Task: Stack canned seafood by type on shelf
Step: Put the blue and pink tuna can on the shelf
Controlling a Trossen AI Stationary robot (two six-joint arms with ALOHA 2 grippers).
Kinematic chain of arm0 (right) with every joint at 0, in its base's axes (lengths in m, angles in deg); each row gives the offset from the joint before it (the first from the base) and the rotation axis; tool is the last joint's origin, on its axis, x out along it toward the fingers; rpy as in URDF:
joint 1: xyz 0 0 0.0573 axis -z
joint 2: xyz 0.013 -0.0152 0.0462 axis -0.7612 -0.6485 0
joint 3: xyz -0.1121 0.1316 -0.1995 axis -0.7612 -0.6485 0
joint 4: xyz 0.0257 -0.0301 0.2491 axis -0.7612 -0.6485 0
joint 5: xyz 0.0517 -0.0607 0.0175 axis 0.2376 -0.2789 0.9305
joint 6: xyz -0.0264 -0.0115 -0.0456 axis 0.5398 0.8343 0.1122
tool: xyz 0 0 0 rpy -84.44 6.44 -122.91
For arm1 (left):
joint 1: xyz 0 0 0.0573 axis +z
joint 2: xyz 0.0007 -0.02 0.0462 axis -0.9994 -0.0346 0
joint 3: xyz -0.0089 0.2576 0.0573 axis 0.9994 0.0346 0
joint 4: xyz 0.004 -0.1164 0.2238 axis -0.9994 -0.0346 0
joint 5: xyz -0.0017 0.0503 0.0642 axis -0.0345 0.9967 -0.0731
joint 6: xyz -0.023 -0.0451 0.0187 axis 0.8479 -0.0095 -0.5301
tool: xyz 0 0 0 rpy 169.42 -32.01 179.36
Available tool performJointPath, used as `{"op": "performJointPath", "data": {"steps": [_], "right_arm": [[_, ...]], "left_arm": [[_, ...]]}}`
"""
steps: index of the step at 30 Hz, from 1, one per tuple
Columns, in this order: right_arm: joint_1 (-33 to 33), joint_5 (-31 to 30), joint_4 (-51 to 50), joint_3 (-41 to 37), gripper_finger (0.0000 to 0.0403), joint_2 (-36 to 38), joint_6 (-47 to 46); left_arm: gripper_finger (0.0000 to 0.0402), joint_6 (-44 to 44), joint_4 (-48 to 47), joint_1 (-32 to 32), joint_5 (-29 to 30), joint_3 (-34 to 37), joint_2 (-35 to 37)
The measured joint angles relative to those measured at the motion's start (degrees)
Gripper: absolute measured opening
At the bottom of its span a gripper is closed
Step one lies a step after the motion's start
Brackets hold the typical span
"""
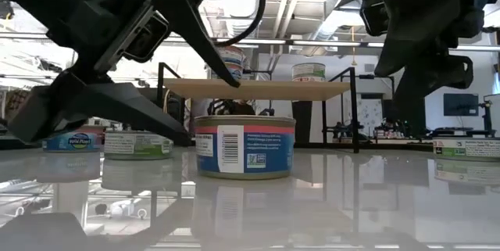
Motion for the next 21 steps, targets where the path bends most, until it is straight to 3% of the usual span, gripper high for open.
{"op": "performJointPath", "data": {"steps": [4, 10, 16, 21], "right_arm": [[0.7, -0.2, 4.9, 0.0, 0.0265, -3.6, -2.6], [2.4, -0.2, 21.4, 0.0, 0.0265, -10.8, -2.8], [4.6, -0.2, 23.9, 0.9, 0.0259, -15.6, -2.8], [5.0, -0.1, 28.6, 2.4, 0.0229, -17.7, 0.1]], "left_arm": [[0.0239, 0.4, -1.0, 0.3, 0.0, 0.0, 0.0], [0.0239, 1.2, -1.0, 1.3, 0.1, 0.0, 0.0], [0.0239, 0.9, -0.9, 1.8, 0.1, 0.0, 0.0], [0.0239, -0.2, -0.6, 2.0, 0.1, 0.0, 0.0]]}}
